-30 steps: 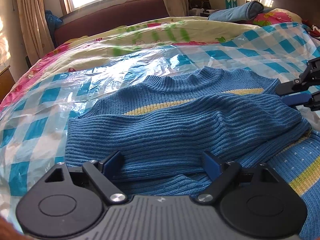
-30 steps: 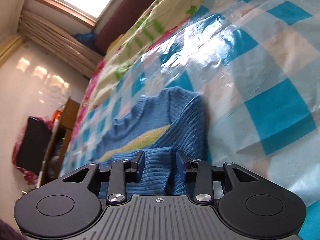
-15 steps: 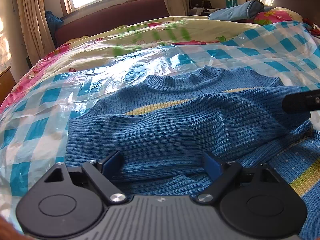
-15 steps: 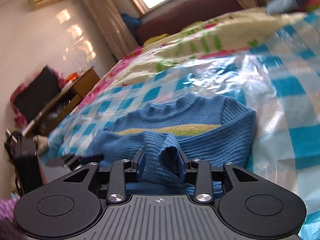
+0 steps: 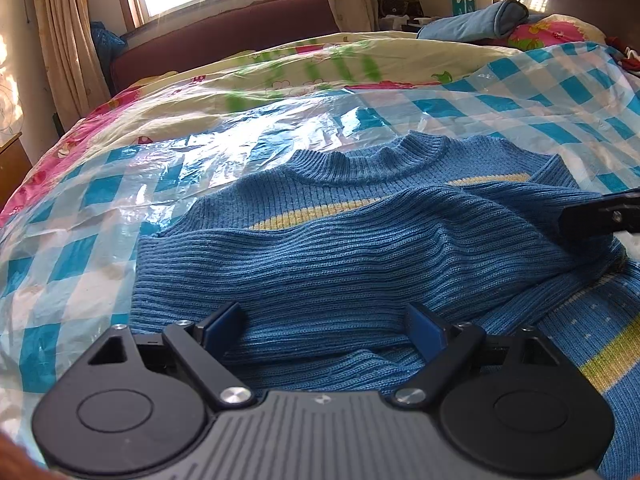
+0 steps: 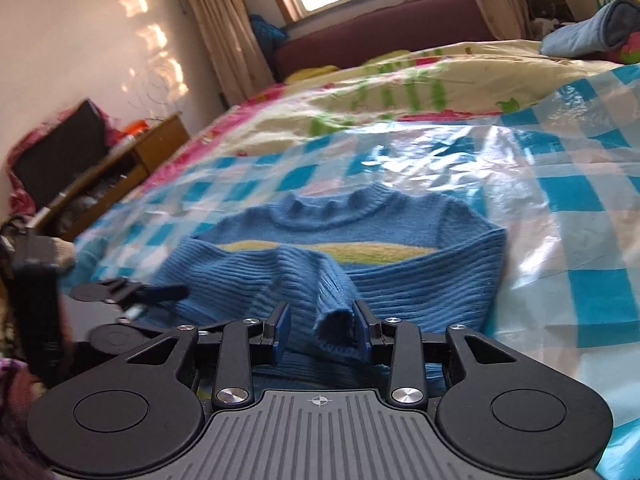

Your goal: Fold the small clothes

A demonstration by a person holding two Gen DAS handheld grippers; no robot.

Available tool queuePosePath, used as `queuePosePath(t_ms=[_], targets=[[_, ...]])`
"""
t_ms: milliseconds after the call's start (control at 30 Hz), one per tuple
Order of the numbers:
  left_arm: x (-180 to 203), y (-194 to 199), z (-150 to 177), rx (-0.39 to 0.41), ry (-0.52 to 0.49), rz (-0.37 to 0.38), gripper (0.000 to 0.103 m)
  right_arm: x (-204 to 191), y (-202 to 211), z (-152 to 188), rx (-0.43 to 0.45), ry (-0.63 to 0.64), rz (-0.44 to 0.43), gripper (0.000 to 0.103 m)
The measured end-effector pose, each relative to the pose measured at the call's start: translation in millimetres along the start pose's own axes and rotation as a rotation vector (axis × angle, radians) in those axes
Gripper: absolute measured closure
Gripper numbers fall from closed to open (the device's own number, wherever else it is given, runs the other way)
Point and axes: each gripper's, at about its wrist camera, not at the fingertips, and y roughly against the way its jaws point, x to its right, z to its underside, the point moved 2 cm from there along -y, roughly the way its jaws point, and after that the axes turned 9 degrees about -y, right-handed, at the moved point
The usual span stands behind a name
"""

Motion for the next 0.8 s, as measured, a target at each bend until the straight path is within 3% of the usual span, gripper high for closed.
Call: queuePosePath(t_ms=[67, 267, 333, 400, 567, 633, 733, 800], targets=[[0, 0, 0, 0.003, 0.001, 0.001, 0.01, 11, -4, -6, -0.011, -0.051, 0.028, 0.099], [-7, 5, 0, 0.006, 0.024, 0.017, 0.01, 54, -14, -32, 0.016, -0.229, 0.115, 0.1], [-11, 10, 2, 0.007, 0.031, 0.02, 0.01, 53, -21, -33, 0.0, -0.198, 0.164, 0.1], [-16, 17, 5, 0.014, 0.037, 0.016, 0.01, 52, -24, -32, -0.036, -0.198, 0.169, 0.091], [-43, 31, 10, 0.041, 0.109, -0.001, 0.01, 37, 1, -35, 0.047, -0.159, 0.209, 0.09], [-54, 27, 10, 0.034, 0.144, -0.029, 0.01, 24, 7, -34, 0.065, -0.109, 0.186, 0.09], [-67, 10, 15, -0.035, 0.177, -0.052, 0.01, 4, -2, -28, 0.018, -0.051, 0.136, 0.086], [-72, 3, 24, -0.077, 0.202, -0.04, 0.008, 4, -20, -21, -0.053, -0.051, 0.161, 0.087]])
